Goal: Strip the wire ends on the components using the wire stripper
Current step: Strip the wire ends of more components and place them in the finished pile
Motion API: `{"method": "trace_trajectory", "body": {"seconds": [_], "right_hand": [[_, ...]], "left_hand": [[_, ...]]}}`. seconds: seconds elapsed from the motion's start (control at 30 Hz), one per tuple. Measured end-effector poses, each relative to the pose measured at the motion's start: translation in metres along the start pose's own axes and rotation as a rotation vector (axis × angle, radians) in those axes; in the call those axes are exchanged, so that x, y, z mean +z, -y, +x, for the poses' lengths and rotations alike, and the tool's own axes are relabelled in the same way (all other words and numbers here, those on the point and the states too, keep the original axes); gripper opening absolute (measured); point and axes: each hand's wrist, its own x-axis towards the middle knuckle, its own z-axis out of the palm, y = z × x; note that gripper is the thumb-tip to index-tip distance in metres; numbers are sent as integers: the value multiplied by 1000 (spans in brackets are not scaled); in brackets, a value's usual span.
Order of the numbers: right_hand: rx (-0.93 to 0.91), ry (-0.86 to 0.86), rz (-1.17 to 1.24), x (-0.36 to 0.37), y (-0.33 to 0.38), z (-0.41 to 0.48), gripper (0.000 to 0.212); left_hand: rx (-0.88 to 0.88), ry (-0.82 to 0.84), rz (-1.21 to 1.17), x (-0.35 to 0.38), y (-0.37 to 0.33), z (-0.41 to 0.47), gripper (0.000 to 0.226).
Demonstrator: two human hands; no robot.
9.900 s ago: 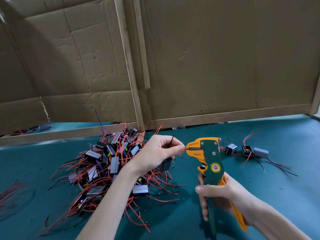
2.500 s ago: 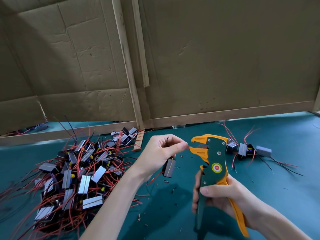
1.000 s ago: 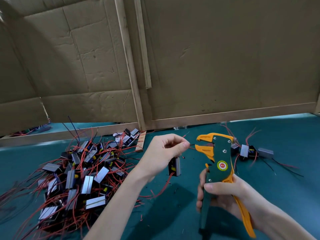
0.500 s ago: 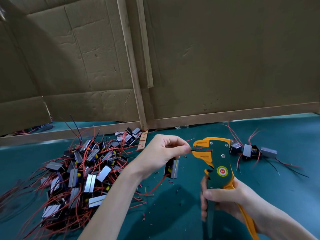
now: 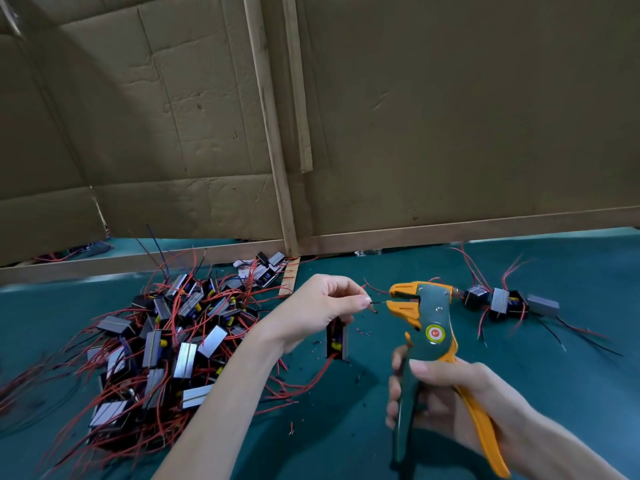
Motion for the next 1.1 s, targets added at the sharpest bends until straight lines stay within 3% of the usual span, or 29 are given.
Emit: {"method": "trace_trajectory", "body": {"seconds": [0.17,0.27,0.37,0.47,0.6,0.73,0.8,0.9,1.0,1.1], "right_hand": [[29,-158,101,-2,9,-1,47],[89,-225,120,-4,11,0,29],[160,-233,143,-9,7,5,29],[218,-212,197,-14,6,7,28],[241,-181,203,-21,5,8,43],[198,-216,249,-23,6,10,36],[187,-238,272,-24,6,10,29],[208,-238,240,-25,5,10,28],[227,-245,205,-25,4,12,27],[222,-240,180,-26,2,13,36]], "left_hand": [[127,-177,209,5,-4,4,13],[285,-316,191,15,-22,12,12],[444,-438,195,41,-52,33,10],[498,-458,171,80,-76,65,7],[357,-318,43,119,-79,90,12],[247,-89,128,115,-61,79,43],[254,-91,194,92,-55,65,49],[188,-233,424,37,-47,38,42],[-105,-265,790,-27,-31,6,35],[-496,31,982,-66,-13,-17,24]]}}
